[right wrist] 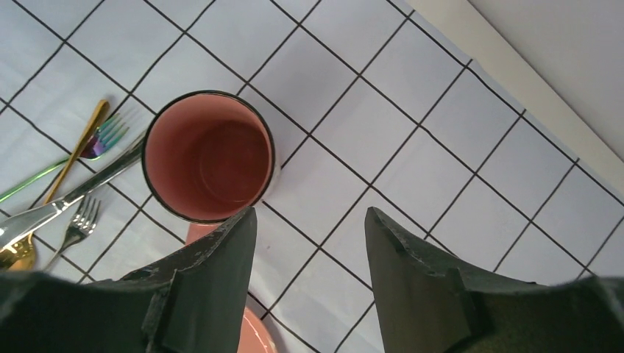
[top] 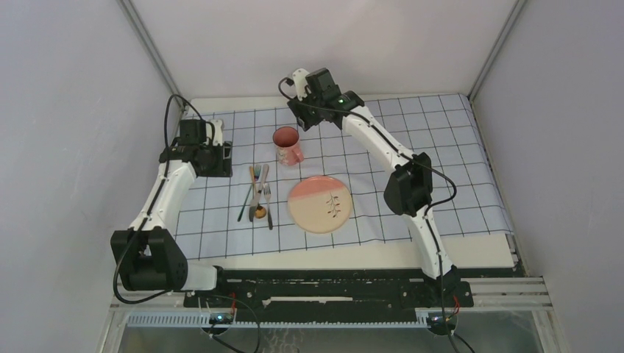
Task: Set the dinner table for one person
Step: Pick up the cup with the napkin.
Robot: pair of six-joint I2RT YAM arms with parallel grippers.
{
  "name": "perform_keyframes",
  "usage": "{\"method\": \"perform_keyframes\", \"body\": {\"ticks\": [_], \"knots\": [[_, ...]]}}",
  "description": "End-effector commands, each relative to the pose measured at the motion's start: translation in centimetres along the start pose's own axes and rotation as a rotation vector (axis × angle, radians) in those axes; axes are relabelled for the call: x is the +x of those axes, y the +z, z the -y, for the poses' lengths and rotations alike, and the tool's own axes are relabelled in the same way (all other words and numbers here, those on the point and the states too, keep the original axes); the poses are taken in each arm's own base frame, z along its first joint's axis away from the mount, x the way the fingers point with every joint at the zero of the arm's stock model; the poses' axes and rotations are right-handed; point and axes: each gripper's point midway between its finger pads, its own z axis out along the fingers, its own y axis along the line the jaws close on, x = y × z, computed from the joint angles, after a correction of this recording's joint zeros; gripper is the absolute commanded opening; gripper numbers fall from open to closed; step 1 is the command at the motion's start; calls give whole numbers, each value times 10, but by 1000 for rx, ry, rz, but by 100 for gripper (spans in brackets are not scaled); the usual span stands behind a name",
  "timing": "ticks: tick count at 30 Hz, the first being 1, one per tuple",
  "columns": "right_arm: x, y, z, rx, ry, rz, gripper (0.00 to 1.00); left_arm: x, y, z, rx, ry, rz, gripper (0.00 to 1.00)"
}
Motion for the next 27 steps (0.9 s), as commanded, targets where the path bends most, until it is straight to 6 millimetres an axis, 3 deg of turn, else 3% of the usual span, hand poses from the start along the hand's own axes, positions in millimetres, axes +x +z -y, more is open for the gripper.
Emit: {"method": "perform_keyframes", "body": {"ticks": [1, 6, 15, 27], "knots": [[-42, -14, -17, -45, 12, 121, 64, -6, -6, -2, 1, 11, 43, 68], [-39, 3, -27, -73, -2, 119, 64, -2, -5, -1, 8, 19, 27, 67], [-16, 36, -35, -98, 4, 74, 63, 2, -11, 3, 27, 30, 18, 67], [-5, 60, -38, -100, -11, 68, 58, 13, -15, 5, 39, 38, -3, 67]]}}
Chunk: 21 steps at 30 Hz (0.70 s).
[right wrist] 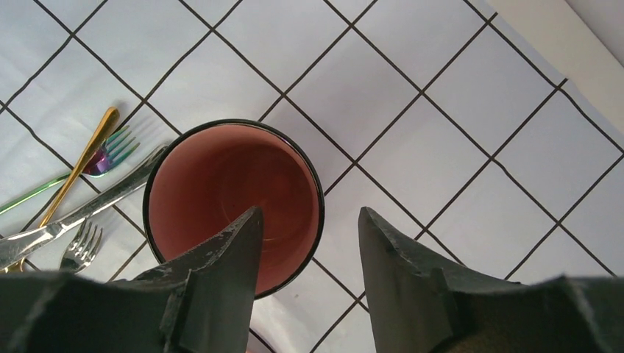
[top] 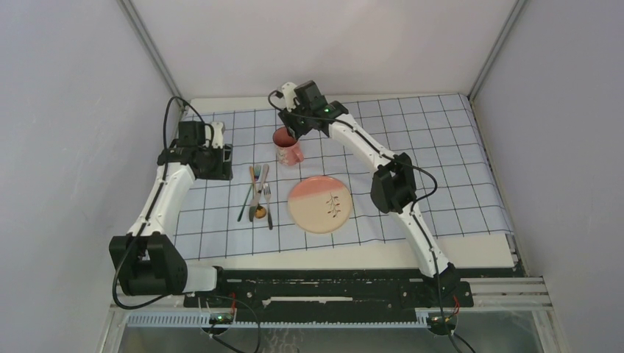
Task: Set the dinner table for one person
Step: Pick up the cup with the napkin.
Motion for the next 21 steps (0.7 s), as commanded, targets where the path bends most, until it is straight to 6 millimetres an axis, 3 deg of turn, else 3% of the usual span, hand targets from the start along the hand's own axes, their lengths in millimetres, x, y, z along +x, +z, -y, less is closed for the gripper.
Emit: {"method": "perform_keyframes", "body": {"ticks": [1, 4, 11, 15, 18, 21], "knots": [[-30, 1, -3, 11, -19, 99, 57, 7, -5, 2, 17, 13, 10, 67], [-24, 8, -1, 17, -17, 89, 50, 6, -7, 2, 20, 15, 14, 67], [-4, 23, 0, 10, -2, 42, 48, 9, -12, 6, 41, 21, 11, 67], [4, 29, 3, 23, -3, 25, 31, 12, -12, 7, 43, 27, 7, 67], [13, 33, 9, 49, -4, 3, 6, 14, -13, 8, 49, 30, 3, 67], [18, 32, 16, 53, 17, -11, 0, 15, -13, 8, 50, 31, 5, 67]]}}
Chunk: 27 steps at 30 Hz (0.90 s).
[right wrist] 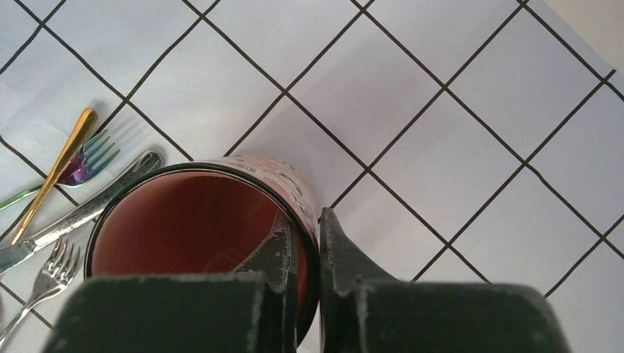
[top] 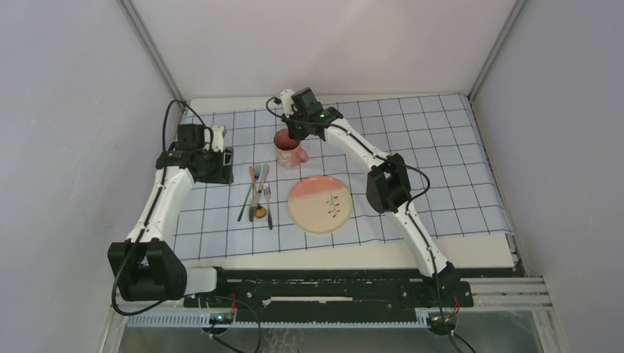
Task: Set the dinner table for one person
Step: Pick up the cup with the napkin.
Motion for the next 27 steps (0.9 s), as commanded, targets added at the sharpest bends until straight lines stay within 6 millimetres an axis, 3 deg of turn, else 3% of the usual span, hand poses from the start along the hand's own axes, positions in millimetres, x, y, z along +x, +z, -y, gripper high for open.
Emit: {"method": "perform_keyframes", "body": {"ticks": [1, 9, 22, 27], "knots": [[0, 0, 16, 49, 11, 1, 0, 4, -5, 2, 17, 16, 22, 67], [11, -2, 41, 124, -16, -32, 0, 6, -3, 3, 25, 17, 23, 67], [2, 5, 69, 347, -87, -14, 0, 12, -7, 4, 30, 37, 25, 67], [10, 7, 82, 386, -72, -31, 0, 11, -13, 6, 35, 39, 39, 67]]}}
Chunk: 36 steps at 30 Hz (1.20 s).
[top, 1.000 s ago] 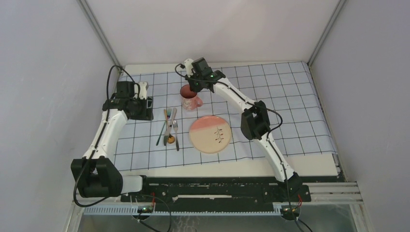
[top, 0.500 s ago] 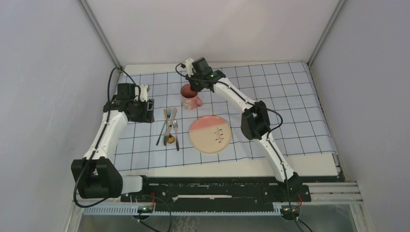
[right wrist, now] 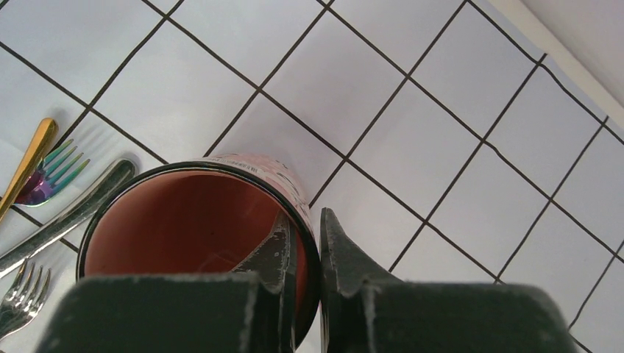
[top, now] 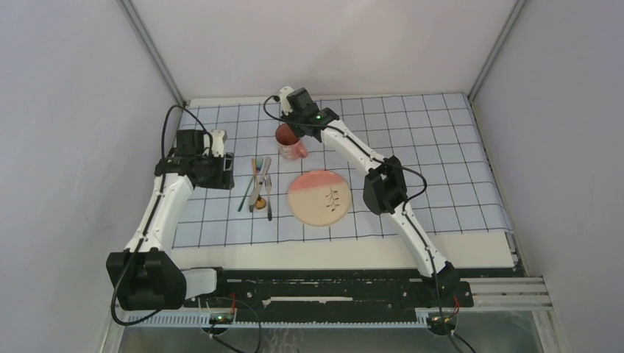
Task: Set the dinner table for one person
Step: Pick up the cup with the napkin.
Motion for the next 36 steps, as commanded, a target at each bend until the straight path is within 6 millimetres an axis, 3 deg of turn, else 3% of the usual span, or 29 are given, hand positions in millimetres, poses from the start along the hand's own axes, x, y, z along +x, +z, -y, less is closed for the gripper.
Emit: {"method": "perform_keyframes", "body": {"ticks": [1, 11, 17, 27, 31, 36], "knots": [[18, 18, 54, 201, -52, -29, 0, -3, -10, 2, 15, 23, 45, 67], [12, 21, 63, 239, -5, 4, 0, -1, -13, 3, 15, 18, 41, 68], [-4, 11, 43, 156, 19, 39, 0, 2, -13, 2, 10, 17, 35, 67], [-35, -24, 16, -5, 84, 89, 0, 6, -6, 7, 44, 10, 13, 67], [-49, -45, 20, -43, 124, 116, 0, 5, -4, 7, 45, 7, 5, 67], [-72, -76, 50, 20, 128, 175, 0, 0, 0, 6, 37, -2, 17, 67]]}}
